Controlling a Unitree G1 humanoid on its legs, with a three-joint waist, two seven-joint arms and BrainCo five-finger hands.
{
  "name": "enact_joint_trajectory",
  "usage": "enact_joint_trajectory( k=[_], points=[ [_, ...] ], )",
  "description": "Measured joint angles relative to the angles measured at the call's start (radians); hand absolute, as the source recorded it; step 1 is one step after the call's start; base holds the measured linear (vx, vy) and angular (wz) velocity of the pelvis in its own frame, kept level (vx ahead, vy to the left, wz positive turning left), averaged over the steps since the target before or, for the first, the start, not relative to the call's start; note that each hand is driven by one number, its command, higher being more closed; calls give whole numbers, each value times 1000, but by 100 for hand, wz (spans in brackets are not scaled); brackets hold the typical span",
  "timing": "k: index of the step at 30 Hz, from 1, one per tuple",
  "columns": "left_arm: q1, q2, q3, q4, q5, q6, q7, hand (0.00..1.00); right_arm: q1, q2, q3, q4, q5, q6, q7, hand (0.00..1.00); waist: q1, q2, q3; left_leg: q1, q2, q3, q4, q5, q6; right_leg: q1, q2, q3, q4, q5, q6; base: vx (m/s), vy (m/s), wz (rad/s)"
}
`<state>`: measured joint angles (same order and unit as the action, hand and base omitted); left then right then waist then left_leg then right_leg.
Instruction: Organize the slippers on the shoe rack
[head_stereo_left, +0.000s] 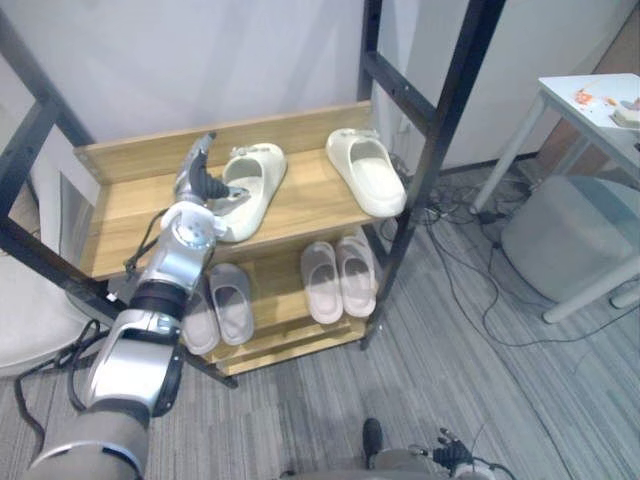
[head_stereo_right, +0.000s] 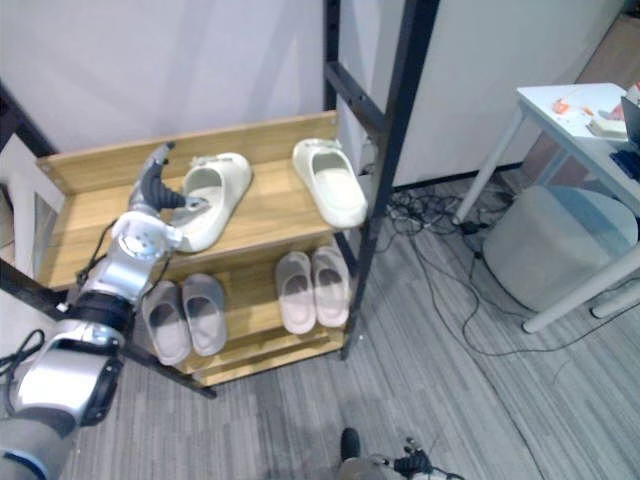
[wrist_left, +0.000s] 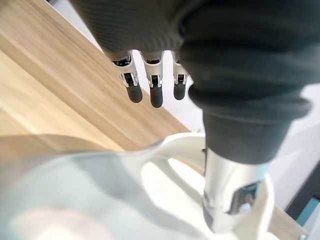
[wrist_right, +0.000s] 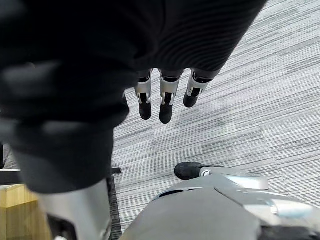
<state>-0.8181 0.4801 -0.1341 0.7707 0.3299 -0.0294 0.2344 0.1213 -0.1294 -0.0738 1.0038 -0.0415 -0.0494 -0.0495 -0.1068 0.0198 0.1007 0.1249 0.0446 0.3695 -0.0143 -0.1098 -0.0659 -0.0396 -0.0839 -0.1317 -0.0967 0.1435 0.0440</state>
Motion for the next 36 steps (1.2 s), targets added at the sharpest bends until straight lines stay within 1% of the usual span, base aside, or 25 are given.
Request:
enact_joint_trajectory(
  k=[4, 7, 12, 17, 18, 24, 26, 36],
  points=[
    [-34, 0, 0, 30, 1, 15, 0, 0, 0, 0, 0, 0, 0, 0, 0, 0, 0, 0, 0, -1, -1, 8, 0, 0, 0, -5, 0, 8, 2, 3, -1, 0, 0, -6],
    [-52, 3, 1, 30, 1, 16, 1, 0, 0, 0, -1, 0, 0, 0, -1, 0, 4, -1, 0, -1, 0, 28, -1, -1, 1, -15, 5, 28, 3, 8, -2, -21, -13, -18],
    [-65, 6, 18, 30, 1, 16, 2, 0, 0, 1, -1, 0, 0, 0, -1, 0, 1, 0, 0, -2, -2, 58, -1, -3, 3, -31, 7, 53, 1, 17, -5, -37, -19, -18],
    [-76, 5, 19, 37, -1, 16, 4, 0, 0, 1, -1, -1, 0, 0, -1, 0, -3, 0, -1, -2, -2, 62, -2, -3, 3, -33, 9, 56, 0, 18, -6, -33, -24, -3],
    [-76, 5, 19, 37, -2, 16, 4, 100, 0, 1, -1, -1, 0, 0, -1, 0, -3, 0, -1, -2, -2, 64, -3, -3, 2, -34, 10, 58, 0, 18, -6, -27, -23, -4],
    [-76, 5, 28, 37, -8, 15, 8, 100, -1, 1, -1, -2, 0, 0, -4, 0, 1, 0, -1, -2, -3, 88, -8, -4, 1, -49, 15, 81, 0, 23, -5, -22, -20, -11],
    [-78, 4, 29, 39, -7, 16, 22, 100, -2, 2, -1, -4, 0, 0, -7, 0, -2, 0, -1, -2, -3, 92, -10, -5, 1, -52, 15, 85, 0, 23, -5, -24, -19, -9],
    [-93, -6, 29, 44, -7, 14, 27, 100, -3, 1, -3, -5, 0, 0, -14, 0, -6, 3, -3, -11, -4, 94, -13, -5, 1, -65, 16, 85, 0, 23, -5, -10, -6, -1]
  ],
)
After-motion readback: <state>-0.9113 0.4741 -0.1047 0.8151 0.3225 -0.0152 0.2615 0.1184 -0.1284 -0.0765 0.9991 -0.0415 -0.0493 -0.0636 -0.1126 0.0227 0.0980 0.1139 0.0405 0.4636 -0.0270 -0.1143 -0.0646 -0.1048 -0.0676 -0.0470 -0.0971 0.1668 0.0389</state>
